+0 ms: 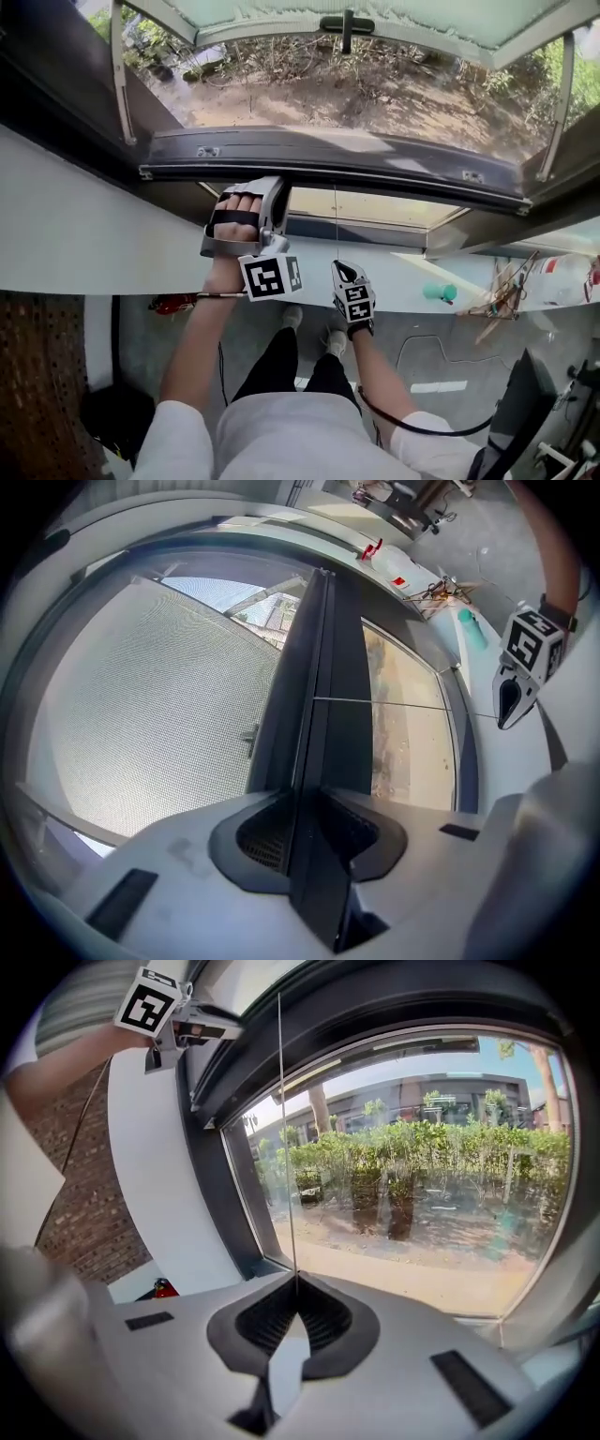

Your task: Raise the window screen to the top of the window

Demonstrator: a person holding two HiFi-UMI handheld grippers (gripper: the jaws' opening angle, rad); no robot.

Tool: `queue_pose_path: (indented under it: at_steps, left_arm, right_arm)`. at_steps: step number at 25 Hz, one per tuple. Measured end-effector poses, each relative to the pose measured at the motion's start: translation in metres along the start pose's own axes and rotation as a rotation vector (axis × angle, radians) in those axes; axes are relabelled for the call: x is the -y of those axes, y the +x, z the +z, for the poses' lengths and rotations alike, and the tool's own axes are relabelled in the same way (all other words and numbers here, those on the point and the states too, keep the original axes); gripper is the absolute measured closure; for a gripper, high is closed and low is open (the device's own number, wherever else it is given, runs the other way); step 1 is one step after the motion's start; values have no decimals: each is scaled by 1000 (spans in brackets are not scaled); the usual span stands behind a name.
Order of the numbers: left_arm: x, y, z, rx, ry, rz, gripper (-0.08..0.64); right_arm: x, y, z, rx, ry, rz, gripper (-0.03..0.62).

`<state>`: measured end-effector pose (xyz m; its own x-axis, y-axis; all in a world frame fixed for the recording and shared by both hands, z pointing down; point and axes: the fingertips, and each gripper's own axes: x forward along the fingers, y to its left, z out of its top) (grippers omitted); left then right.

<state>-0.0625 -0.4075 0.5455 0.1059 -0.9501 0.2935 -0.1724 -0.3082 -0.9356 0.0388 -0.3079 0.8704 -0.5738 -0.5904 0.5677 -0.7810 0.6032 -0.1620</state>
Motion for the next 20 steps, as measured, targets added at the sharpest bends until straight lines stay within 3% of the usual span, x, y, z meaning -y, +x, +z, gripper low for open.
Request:
queue_pose_path:
  at_steps: [8, 13, 20]
  left_arm:
    - [0, -1, 0, -13, -14, 2, 474]
    - [4, -3, 0, -21, -54, -44, 474]
    - [-2, -6, -2, 1, -14, -33, 457]
  right_arm:
    - [-1, -32, -10, -5, 20, -11, 601]
    - [-14, -54, -16, -17, 28, -9, 601]
    - [-36, -67, -11, -36, 41, 1, 601]
